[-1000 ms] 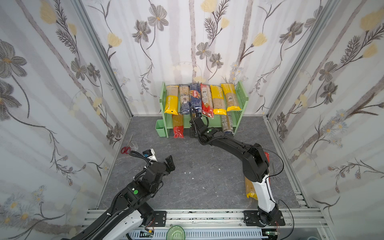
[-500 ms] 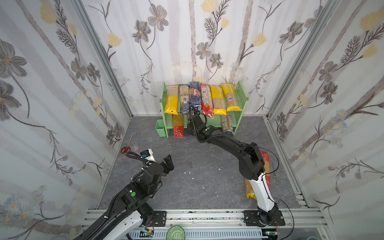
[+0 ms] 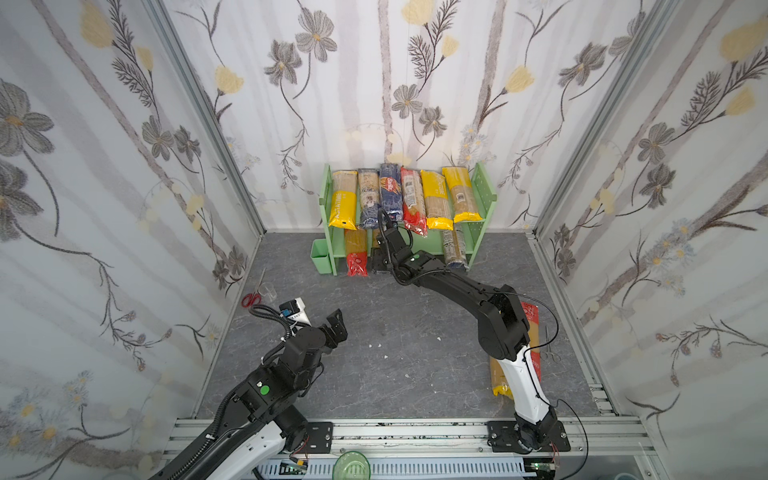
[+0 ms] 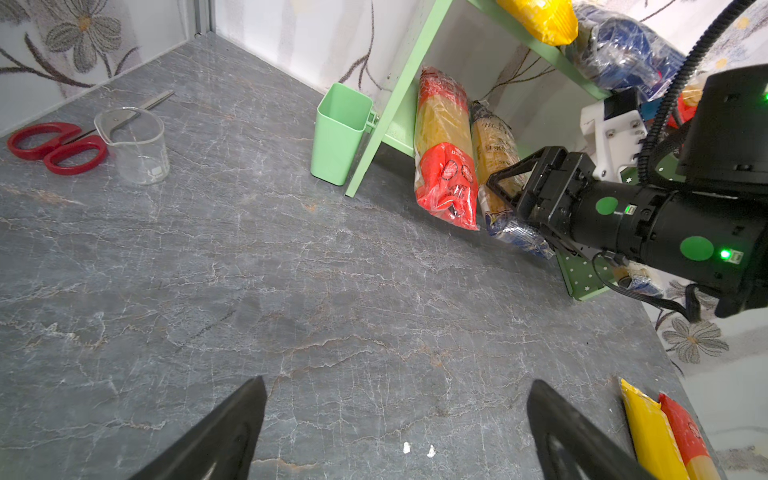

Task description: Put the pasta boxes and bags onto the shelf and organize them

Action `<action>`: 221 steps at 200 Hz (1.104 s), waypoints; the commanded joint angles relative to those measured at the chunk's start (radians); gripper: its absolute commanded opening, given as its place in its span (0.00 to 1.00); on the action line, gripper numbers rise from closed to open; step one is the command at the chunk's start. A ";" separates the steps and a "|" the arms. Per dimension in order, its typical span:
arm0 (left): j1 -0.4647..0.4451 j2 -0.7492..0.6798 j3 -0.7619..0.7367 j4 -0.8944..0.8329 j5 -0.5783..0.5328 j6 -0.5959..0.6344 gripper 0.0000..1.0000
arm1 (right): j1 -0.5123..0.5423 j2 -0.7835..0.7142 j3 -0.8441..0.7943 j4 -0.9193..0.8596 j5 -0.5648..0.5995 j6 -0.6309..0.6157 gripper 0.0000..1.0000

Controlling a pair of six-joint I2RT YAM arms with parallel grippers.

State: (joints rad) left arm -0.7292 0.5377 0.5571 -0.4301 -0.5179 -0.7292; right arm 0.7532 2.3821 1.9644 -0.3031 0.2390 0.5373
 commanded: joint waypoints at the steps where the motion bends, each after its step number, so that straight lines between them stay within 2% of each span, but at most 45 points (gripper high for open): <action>1: 0.002 0.002 0.012 0.004 0.004 0.011 1.00 | 0.001 -0.038 -0.005 0.051 -0.019 -0.045 0.80; 58: 0.003 0.019 0.032 0.004 0.040 0.008 1.00 | 0.000 -0.128 -0.073 0.032 -0.002 -0.093 0.96; 100: 0.002 0.036 0.038 0.004 0.072 -0.001 1.00 | 0.004 -0.181 -0.126 -0.030 -0.019 -0.101 1.00; 172: -0.007 0.029 0.008 0.008 0.111 -0.049 1.00 | 0.034 -0.467 -0.535 0.039 0.022 -0.098 1.00; 203: -0.063 0.064 0.001 0.019 0.094 -0.086 1.00 | 0.043 -0.634 -0.753 0.057 0.080 -0.062 1.00; 221: -0.129 0.095 -0.002 0.032 0.055 -0.109 1.00 | 0.043 -0.711 -0.878 0.044 0.162 -0.011 0.99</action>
State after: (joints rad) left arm -0.8032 0.6044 0.5606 -0.4271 -0.4126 -0.7906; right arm 0.7963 1.7443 1.2076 -0.2768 0.2825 0.4637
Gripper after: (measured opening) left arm 0.997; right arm 0.995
